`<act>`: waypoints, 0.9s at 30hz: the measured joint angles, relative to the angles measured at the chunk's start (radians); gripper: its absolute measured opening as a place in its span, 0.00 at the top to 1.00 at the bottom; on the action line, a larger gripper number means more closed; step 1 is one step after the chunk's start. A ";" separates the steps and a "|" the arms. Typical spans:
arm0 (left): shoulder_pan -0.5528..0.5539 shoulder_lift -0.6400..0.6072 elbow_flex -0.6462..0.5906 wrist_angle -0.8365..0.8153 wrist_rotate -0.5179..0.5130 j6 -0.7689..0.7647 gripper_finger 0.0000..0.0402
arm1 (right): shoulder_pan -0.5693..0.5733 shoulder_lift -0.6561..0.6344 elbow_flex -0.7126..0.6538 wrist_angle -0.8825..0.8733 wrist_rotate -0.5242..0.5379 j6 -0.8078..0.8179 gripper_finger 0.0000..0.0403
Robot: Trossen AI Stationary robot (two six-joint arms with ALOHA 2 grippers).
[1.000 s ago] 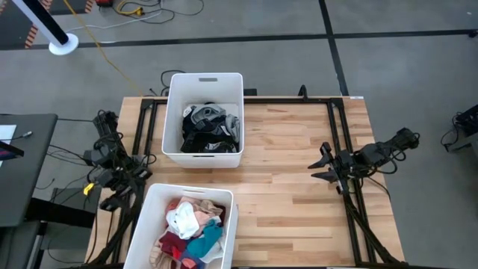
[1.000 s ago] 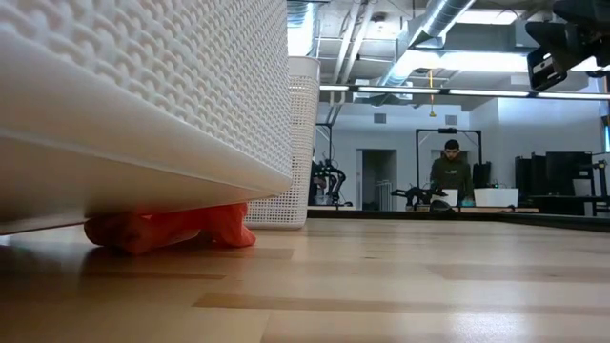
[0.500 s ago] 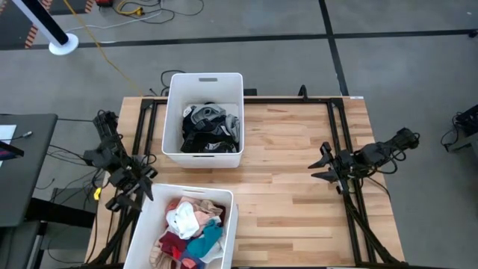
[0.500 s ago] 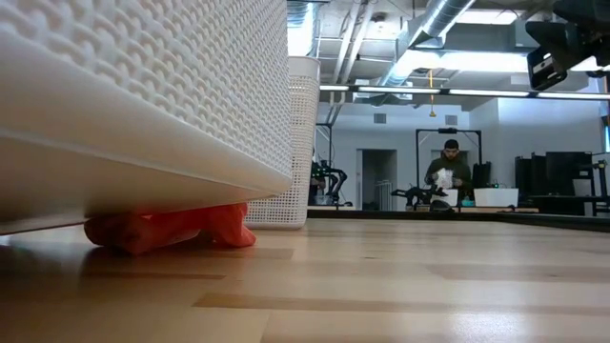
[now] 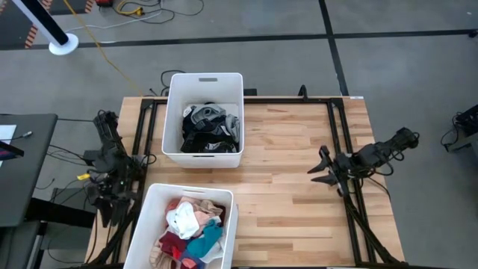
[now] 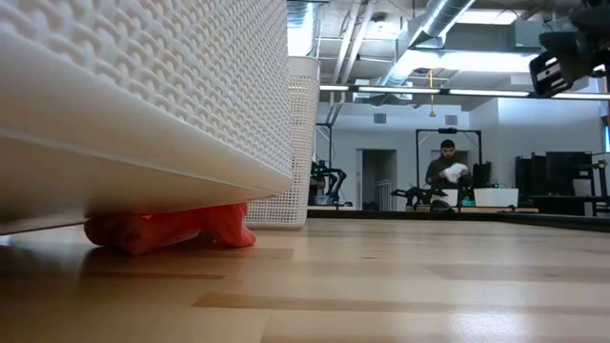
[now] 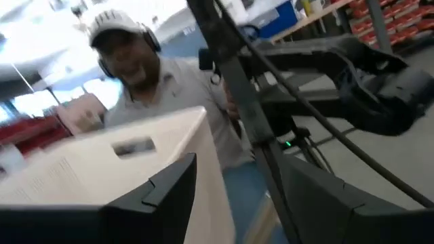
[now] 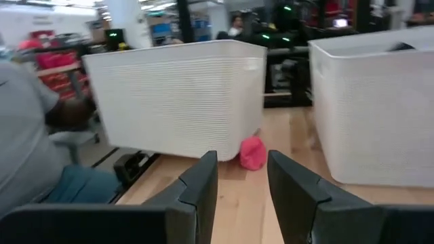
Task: Sort clothes
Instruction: Return to Home Position
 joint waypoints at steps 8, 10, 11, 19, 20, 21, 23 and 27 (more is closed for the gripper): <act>0.001 0.000 -0.006 -0.033 -0.007 -0.103 0.48 | 0.027 0.000 0.000 -0.002 -0.106 -0.092 0.64; 0.004 0.000 -0.006 -0.040 -0.023 -0.134 0.48 | 0.025 0.000 0.000 -0.005 -0.107 -0.105 0.64; 0.004 0.000 -0.006 -0.043 -0.024 -0.135 0.48 | 0.024 0.000 0.000 -0.013 -0.107 -0.114 0.64; 0.004 0.000 -0.007 -0.119 -0.024 -0.101 0.48 | 0.004 0.000 0.000 -0.076 -0.106 -0.146 0.64; 0.004 0.000 -0.007 -0.123 -0.025 -0.114 0.48 | 0.004 0.000 0.000 -0.083 -0.106 -0.147 0.64; 0.004 0.000 -0.007 -0.124 -0.025 -0.124 0.48 | 0.004 0.000 0.000 -0.090 -0.106 -0.148 0.64; 0.004 0.000 -0.007 -0.136 -0.025 -0.130 0.48 | 0.004 0.000 0.000 -0.103 -0.106 -0.148 0.64; 0.004 0.000 -0.007 -0.175 -0.026 -0.133 0.48 | 0.004 0.000 0.000 -0.107 -0.106 -0.154 0.64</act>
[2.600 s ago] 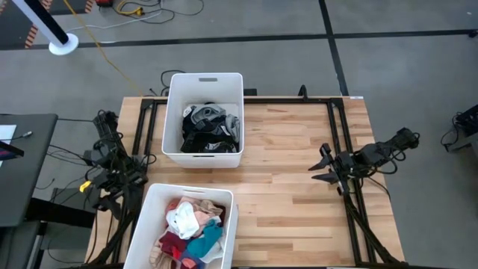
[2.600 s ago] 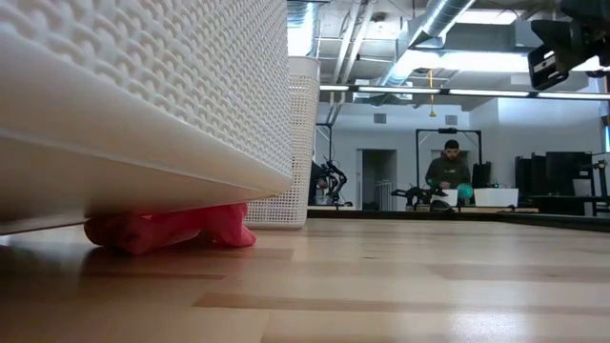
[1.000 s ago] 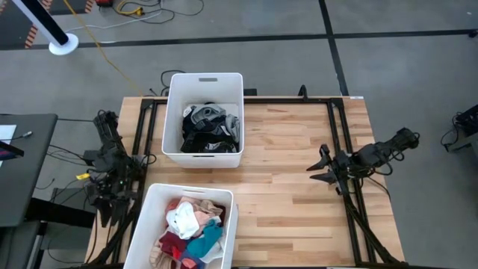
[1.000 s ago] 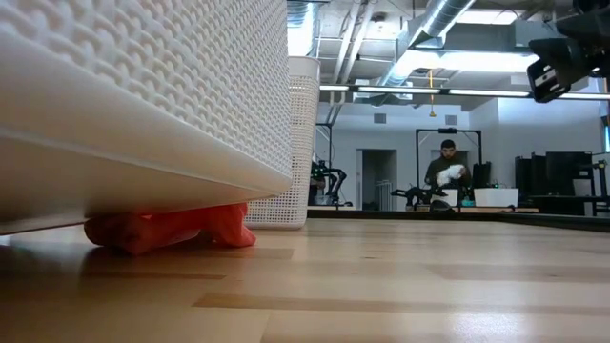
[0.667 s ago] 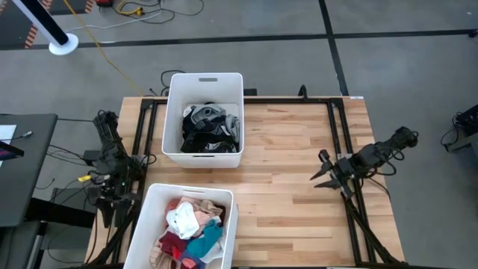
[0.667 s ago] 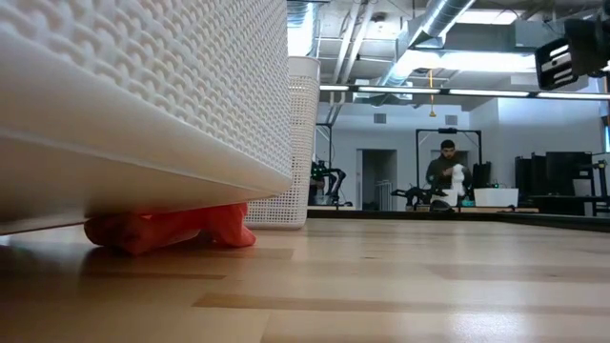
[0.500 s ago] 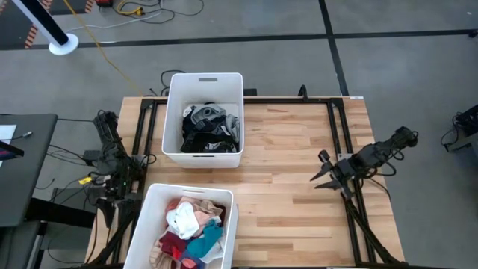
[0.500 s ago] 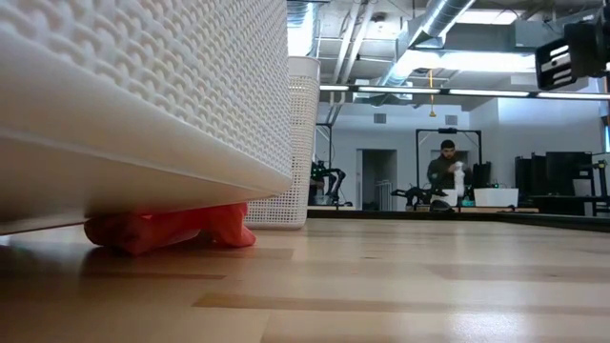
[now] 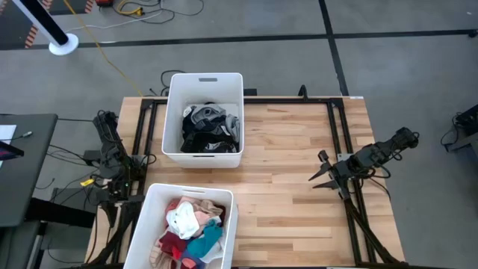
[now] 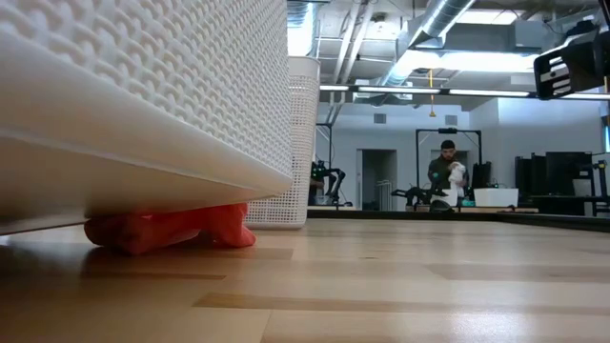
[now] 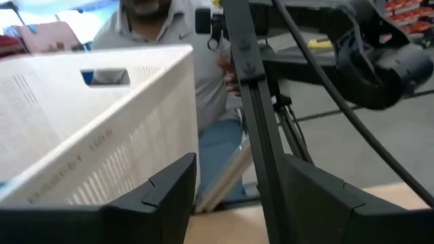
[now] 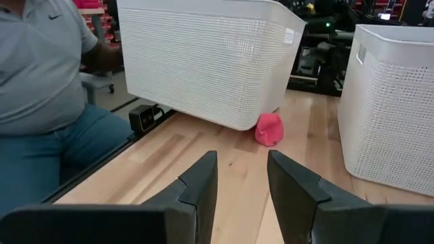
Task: Sort clothes
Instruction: Return to Home Position
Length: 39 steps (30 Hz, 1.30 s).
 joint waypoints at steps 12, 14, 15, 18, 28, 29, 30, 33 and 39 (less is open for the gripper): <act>0.000 0.000 0.000 -0.137 0.000 0.000 0.48 | 0.000 0.000 0.000 0.000 0.000 -0.001 0.64; 0.000 0.000 0.000 -0.157 0.000 0.000 0.48 | 0.000 0.000 0.000 0.000 0.001 -0.001 0.64; 0.000 0.000 0.000 -0.164 0.000 0.000 0.48 | 0.000 0.000 0.000 0.000 0.001 -0.001 0.64; 0.000 0.000 0.001 -0.178 0.000 0.000 0.48 | 0.000 0.000 0.000 0.000 0.001 -0.001 0.64; 0.000 0.000 0.002 -0.185 0.000 0.000 0.48 | 0.000 0.000 0.000 0.000 0.001 -0.001 0.64; 0.000 0.000 0.002 -0.185 -0.001 0.000 0.48 | 0.000 0.000 0.000 0.000 0.001 -0.001 0.64; 0.000 0.000 0.002 -0.185 -0.001 0.000 0.48 | 0.000 0.000 0.000 0.000 0.001 -0.001 0.64; 0.000 0.000 0.002 -0.186 0.000 0.000 0.48 | 0.000 0.000 0.000 0.000 0.001 -0.001 0.64; 0.000 0.000 0.002 -0.187 -0.001 0.000 0.48 | 0.000 0.000 0.000 0.000 0.001 -0.001 0.64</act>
